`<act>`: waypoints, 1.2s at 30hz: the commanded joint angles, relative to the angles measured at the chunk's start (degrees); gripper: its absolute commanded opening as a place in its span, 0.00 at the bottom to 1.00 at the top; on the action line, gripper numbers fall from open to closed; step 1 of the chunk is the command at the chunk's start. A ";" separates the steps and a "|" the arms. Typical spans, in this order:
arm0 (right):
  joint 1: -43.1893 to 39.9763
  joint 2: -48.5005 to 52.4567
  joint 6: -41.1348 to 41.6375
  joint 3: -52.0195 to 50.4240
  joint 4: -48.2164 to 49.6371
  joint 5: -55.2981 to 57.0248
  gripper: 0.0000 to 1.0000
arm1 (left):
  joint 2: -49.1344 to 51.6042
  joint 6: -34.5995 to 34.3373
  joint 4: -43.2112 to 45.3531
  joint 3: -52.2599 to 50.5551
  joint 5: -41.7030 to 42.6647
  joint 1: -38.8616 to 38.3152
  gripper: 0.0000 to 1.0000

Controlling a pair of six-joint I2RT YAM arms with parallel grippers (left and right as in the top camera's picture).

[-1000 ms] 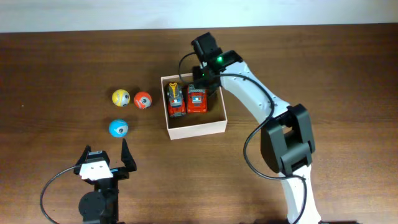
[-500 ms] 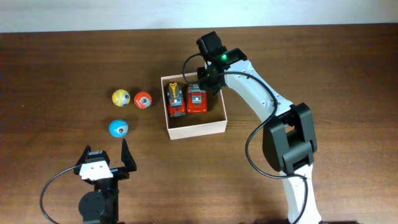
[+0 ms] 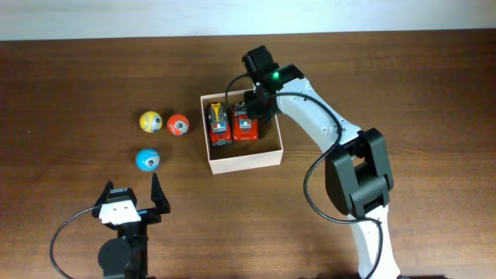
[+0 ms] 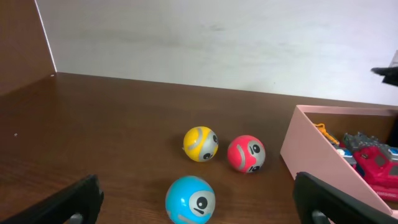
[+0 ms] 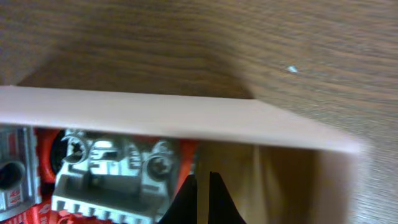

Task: Pack container
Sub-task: 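Open the right gripper and raise it off the truck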

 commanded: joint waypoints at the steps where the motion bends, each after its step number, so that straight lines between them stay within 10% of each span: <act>1: 1.33 0.15 -0.68 -1.09 0.85 -1.46 0.04 | -0.48 0.72 -0.26 -0.11 0.44 -0.24 0.99; 36: -0.33 0.13 -1.31 7.48 -2.58 -2.75 0.04 | -0.48 0.72 -0.26 -0.11 0.44 -0.24 0.99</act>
